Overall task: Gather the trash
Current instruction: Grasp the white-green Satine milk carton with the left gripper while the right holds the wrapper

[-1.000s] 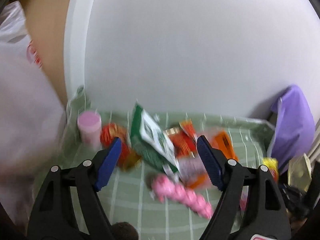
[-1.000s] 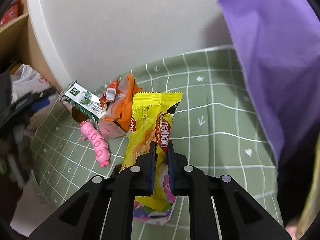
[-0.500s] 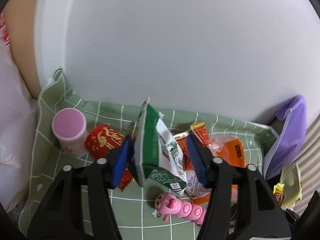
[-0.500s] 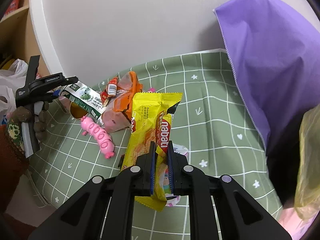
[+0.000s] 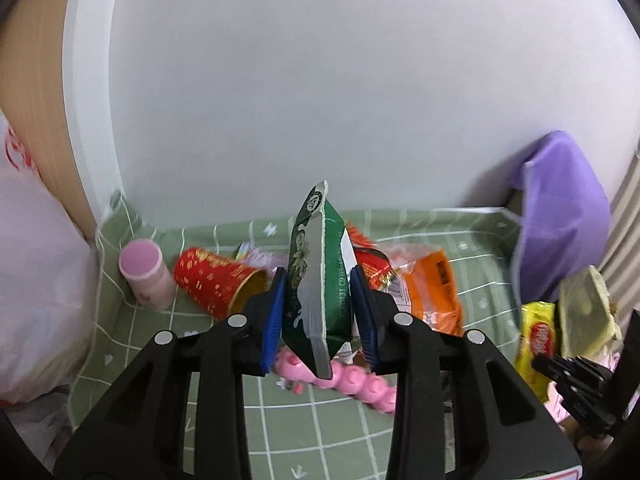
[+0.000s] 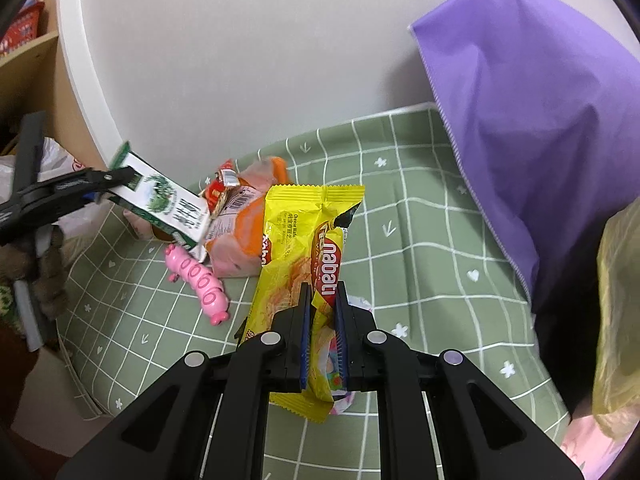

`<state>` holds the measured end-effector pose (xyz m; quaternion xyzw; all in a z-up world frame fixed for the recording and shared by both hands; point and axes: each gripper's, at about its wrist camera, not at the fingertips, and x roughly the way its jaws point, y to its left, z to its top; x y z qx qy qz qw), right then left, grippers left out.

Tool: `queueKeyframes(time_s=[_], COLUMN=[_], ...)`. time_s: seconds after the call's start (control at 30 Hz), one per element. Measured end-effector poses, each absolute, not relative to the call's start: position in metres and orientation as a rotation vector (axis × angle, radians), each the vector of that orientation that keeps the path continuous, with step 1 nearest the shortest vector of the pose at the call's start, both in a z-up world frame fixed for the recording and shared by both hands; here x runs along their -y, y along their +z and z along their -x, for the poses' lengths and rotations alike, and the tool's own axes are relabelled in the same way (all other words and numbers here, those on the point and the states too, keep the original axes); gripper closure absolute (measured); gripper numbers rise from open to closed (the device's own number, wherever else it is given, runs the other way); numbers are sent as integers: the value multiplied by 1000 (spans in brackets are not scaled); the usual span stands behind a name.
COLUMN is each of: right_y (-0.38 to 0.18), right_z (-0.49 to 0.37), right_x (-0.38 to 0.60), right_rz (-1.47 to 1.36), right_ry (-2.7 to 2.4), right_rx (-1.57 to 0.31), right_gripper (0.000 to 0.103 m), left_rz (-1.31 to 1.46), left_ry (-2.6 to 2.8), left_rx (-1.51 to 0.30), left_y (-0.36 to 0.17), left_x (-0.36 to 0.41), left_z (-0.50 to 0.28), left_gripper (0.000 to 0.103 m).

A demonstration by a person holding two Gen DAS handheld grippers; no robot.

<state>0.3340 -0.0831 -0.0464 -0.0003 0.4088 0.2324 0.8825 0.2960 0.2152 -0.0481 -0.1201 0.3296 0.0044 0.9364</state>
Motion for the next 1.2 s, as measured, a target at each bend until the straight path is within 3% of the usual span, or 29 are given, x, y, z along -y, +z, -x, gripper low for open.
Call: queueKeyframes(time_s=[0.4, 0.47, 0.5, 0.73, 0.83, 0.9, 1.2], right_y=[15, 20, 22, 14, 8, -1, -33], right_z=[-327, -327, -327, -331, -326, -325, -344], right_x=[100, 106, 110, 131, 132, 133, 117], right_rz=[69, 74, 75, 19, 41, 33, 48], right_ry=[441, 429, 423, 413, 419, 425, 479], right_rx=[-680, -664, -657, -694, -701, -729, -812], right_gripper=[91, 91, 91, 91, 91, 91, 91], left_rz=[56, 67, 77, 114, 214, 259, 449], left_ry=[-74, -99, -112, -131, -123, -102, 101], left_rx=[-470, -473, -476, -564, -651, -682, -840], left_y=[35, 38, 38, 17, -11, -33, -106], left_x=[-153, -149, -148, -146, -161, -171, -192], left_z=[-269, -271, -272, -291, -290, -277, -195], left_gripper=[76, 86, 102, 101, 88, 67, 48])
